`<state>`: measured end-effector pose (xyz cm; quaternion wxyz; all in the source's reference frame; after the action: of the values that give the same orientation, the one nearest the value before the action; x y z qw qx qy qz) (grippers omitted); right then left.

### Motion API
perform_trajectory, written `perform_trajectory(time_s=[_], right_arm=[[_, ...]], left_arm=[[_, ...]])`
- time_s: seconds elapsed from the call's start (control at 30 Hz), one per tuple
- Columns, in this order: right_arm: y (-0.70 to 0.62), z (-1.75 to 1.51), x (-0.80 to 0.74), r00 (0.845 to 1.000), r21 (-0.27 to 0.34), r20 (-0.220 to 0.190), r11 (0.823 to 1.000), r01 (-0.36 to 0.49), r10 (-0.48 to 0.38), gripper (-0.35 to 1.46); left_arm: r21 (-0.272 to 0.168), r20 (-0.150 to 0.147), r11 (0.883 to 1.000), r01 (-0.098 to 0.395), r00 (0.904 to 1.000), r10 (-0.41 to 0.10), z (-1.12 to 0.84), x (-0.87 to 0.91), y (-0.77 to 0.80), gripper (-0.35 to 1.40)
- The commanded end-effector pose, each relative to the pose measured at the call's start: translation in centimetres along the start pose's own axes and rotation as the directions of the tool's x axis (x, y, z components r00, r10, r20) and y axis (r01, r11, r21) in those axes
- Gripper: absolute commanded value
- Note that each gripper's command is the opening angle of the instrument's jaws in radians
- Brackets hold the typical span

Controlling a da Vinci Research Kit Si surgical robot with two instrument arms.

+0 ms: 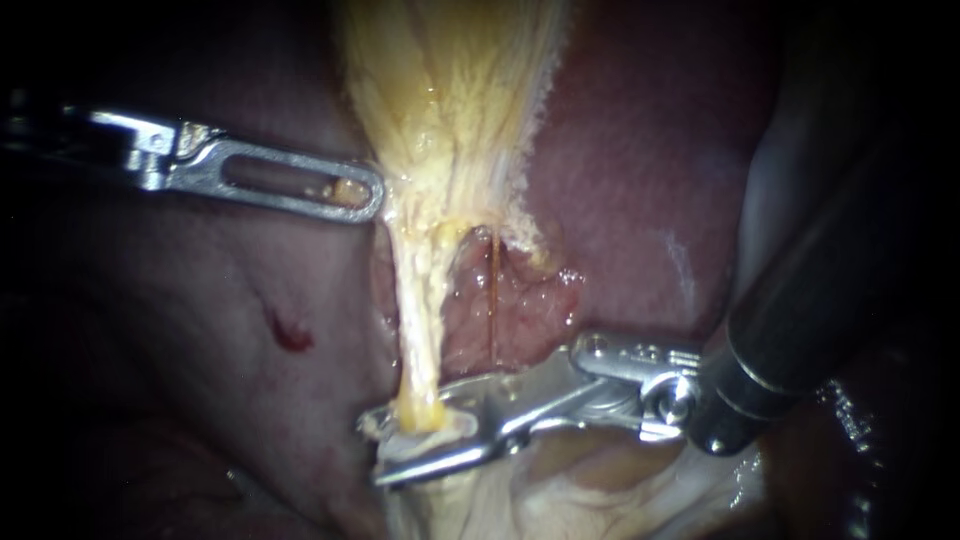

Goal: Clipping second clip left tube

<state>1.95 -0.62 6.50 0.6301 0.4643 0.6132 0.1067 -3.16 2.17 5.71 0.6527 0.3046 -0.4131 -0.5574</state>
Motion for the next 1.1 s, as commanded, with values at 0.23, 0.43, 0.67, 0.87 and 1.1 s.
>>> perform_trajectory(time_s=[0.23,0.43,0.67,0.87,1.1], right_arm=[[-0.02,-0.02,0.02,1.0,0.003,0.0,1.0,-0.001,0.001,-0.24],[-0.04,-0.04,0.04,1.0,0.003,-0.001,1.0,-0.001,0.001,-0.35],[-0.06,-0.06,0.06,1.0,0.006,0.002,1.0,-0.003,0.003,-0.35],[-0.06,-0.08,0.05,1.0,0.007,0.002,1.0,-0.003,0.003,-0.35],[-0.06,-0.09,0.05,1.0,0.007,0.002,1.0,-0.003,0.003,-0.35]], left_arm=[[0.0,0.0,1.0,0.0,1.0,0.0,0.0,0.0,0.0,-0.35],[0.0,0.0,1.0,0.0,1.0,0.0,0.01,0.0,0.01,-0.35],[0.0,0.0,1.0,0.0,1.0,0.0,0.01,-0.01,0.02,-0.35],[0.0,0.0,1.0,0.0,1.0,0.0,0.01,0.0,0.02,-0.35],[0.0,0.0,1.0,0.0,1.0,0.0,0.02,0.0,0.03,-0.35]])
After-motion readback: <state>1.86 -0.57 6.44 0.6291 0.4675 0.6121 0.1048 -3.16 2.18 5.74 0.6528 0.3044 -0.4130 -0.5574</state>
